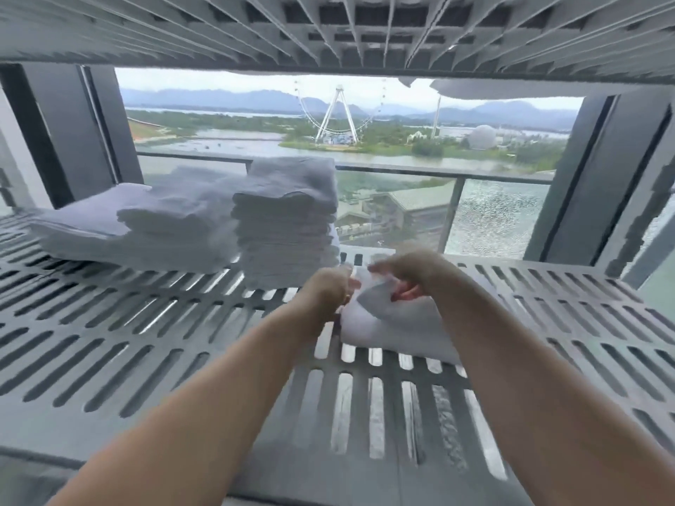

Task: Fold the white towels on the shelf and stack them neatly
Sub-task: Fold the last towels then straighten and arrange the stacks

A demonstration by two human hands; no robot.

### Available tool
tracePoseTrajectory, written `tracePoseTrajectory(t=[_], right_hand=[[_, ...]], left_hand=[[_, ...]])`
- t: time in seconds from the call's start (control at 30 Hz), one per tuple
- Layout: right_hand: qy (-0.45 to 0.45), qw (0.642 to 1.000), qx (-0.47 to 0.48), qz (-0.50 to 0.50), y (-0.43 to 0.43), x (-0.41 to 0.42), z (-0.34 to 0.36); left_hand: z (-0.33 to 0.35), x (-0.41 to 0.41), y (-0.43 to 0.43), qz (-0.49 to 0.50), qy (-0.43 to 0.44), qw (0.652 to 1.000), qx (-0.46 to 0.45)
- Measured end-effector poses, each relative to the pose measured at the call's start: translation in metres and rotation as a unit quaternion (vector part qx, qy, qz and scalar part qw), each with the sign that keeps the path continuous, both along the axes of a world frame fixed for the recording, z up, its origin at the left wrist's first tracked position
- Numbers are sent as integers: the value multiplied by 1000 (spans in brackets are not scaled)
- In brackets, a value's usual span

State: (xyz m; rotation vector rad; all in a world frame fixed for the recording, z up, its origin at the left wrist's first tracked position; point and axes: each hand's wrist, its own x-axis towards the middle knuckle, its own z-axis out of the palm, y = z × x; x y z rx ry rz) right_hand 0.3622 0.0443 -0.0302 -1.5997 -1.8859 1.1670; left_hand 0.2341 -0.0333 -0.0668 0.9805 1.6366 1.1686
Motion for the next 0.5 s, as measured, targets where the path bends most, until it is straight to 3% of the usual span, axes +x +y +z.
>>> tracePoseTrajectory(t=[0.1,0.17,0.37,0.43,0.5], right_hand=[[-3,985,165,-60,4,-14,-13],[-14,966,248,-65,1,-15,-23],[-129,942,297,89,-20,-3,-45],[-152,926,331,100,-26,1,-53],[-159,909,375,90,-33,3,-61]], left_hand=[[-8,-16,5,-62,-76,995,8],[-8,-24,10,-77,-66,995,23],[-20,-32,34,-72,57,994,66],[-16,-35,41,-13,178,976,123],[-8,-33,42,9,230,952,204]])
